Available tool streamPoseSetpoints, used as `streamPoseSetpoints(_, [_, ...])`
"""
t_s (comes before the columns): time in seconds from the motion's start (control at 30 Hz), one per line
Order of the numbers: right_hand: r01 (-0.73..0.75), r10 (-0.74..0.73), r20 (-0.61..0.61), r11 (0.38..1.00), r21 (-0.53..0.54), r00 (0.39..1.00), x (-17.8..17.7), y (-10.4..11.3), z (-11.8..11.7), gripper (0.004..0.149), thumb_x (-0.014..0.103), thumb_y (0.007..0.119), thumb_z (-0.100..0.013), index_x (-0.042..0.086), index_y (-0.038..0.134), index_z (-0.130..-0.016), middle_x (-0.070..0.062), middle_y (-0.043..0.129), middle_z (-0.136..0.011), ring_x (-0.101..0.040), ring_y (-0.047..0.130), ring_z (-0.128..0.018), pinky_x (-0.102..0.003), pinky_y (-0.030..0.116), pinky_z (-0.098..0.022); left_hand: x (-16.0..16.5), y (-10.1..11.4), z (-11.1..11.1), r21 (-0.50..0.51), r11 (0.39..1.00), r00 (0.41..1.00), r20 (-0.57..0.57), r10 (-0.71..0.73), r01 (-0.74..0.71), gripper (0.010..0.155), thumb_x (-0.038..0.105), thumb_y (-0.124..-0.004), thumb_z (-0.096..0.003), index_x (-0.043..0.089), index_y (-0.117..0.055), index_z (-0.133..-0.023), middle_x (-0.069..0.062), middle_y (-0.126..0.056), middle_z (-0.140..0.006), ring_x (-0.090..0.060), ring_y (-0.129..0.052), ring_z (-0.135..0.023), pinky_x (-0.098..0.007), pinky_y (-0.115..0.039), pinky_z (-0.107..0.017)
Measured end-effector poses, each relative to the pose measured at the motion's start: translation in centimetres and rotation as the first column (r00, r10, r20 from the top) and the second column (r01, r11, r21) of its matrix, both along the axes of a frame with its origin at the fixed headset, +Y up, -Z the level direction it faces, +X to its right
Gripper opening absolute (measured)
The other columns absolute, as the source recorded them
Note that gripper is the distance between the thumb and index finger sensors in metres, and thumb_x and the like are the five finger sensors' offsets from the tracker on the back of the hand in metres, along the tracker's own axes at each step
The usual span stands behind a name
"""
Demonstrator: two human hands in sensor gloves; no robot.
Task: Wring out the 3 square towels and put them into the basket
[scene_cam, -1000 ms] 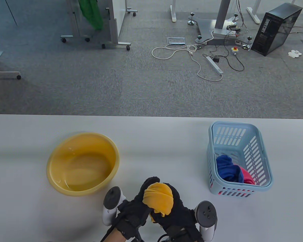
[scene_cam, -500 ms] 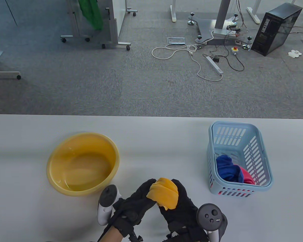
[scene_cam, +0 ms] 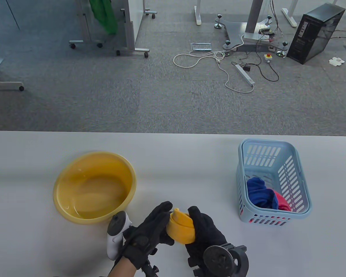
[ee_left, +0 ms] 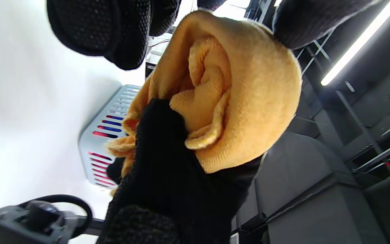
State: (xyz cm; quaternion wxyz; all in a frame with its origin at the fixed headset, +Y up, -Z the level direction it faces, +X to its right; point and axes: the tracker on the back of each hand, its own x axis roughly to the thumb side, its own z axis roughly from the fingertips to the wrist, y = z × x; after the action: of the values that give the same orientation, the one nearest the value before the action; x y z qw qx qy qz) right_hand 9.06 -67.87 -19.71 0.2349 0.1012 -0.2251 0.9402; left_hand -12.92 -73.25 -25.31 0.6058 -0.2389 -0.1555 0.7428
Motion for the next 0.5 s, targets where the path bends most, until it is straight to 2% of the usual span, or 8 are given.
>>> streamPoseSetpoints(0.17, [-0.201, 0.199, 0.029, 0.977, 0.075, 0.98, -0.7, -0.2, 0.3, 0.087, 0.027, 0.104, -0.045, 0.031, 0.047, -0.109, -0.012, 0.077, -0.091, -0.032, 0.098, -0.053, -0.027, 0.091, -0.025, -0.4, -0.2, 0.0, -0.03, 0.997, 0.996, 0.041, -0.076, 0.077, 0.084, 0.067, -0.07, -0.0607, 0.022, -0.031, -0.12, -0.029, -0.047, -0.114, -0.048, -0.085, -0.079, -0.05, -0.081, -0.046])
streamPoseSetpoints(0.27, [-0.322, 0.319, 0.043, 0.938, 0.126, 0.947, -1.5, -0.3, 0.6, 0.087, 0.027, 0.104, -0.045, 0.032, 0.046, -0.109, -0.011, 0.076, -0.092, -0.032, 0.098, -0.056, -0.027, 0.09, -0.027, -0.4, -0.5, 0.1, -0.066, 0.994, 0.993, 0.085, -0.077, 0.082, 0.09, 0.073, -0.07, -0.059, 0.021, -0.026, -0.119, -0.03, -0.049, -0.113, -0.046, -0.091, -0.073, -0.046, -0.084, -0.041])
streamPoseSetpoints(0.33, [-0.362, 0.362, 0.032, 0.921, 0.145, 0.932, -2.0, -0.3, 0.8, 0.087, 0.027, 0.105, -0.044, 0.033, 0.046, -0.109, -0.01, 0.076, -0.093, -0.032, 0.098, -0.057, -0.028, 0.09, -0.028, -0.3, -0.9, 0.1, -0.122, 0.992, 0.995, 0.096, -0.005, 0.017, 0.102, 0.081, -0.069, -0.0551, 0.022, -0.014, -0.117, -0.029, -0.048, -0.113, -0.047, -0.09, -0.075, -0.044, -0.085, -0.04])
streamPoseSetpoints(0.43, [-0.398, 0.397, 0.041, 0.904, 0.155, 0.917, -2.5, -0.5, 0.9, 0.088, 0.027, 0.105, -0.044, 0.032, 0.045, -0.109, -0.01, 0.075, -0.094, -0.032, 0.097, -0.058, -0.029, 0.09, -0.03, -0.1, -1.2, 0.1, -0.143, 0.989, 0.986, 0.165, -0.024, 0.048, 0.107, 0.084, -0.073, -0.0525, 0.022, -0.014, -0.117, -0.029, -0.051, -0.112, -0.046, -0.093, -0.07, -0.04, -0.088, -0.036])
streamPoseSetpoints(0.5, [-0.42, 0.419, 0.042, 0.893, 0.161, 0.907, -2.6, -0.6, 1.0, 0.088, 0.027, 0.104, -0.045, 0.032, 0.044, -0.109, -0.01, 0.075, -0.094, -0.032, 0.097, -0.059, -0.029, 0.09, -0.031, 0.4, -1.6, 0.3, -0.173, 0.984, 0.976, 0.216, -0.012, 0.05, 0.105, 0.082, -0.075, -0.0538, 0.021, -0.017, -0.117, -0.029, -0.054, -0.111, -0.043, -0.098, -0.065, -0.037, -0.09, -0.032])
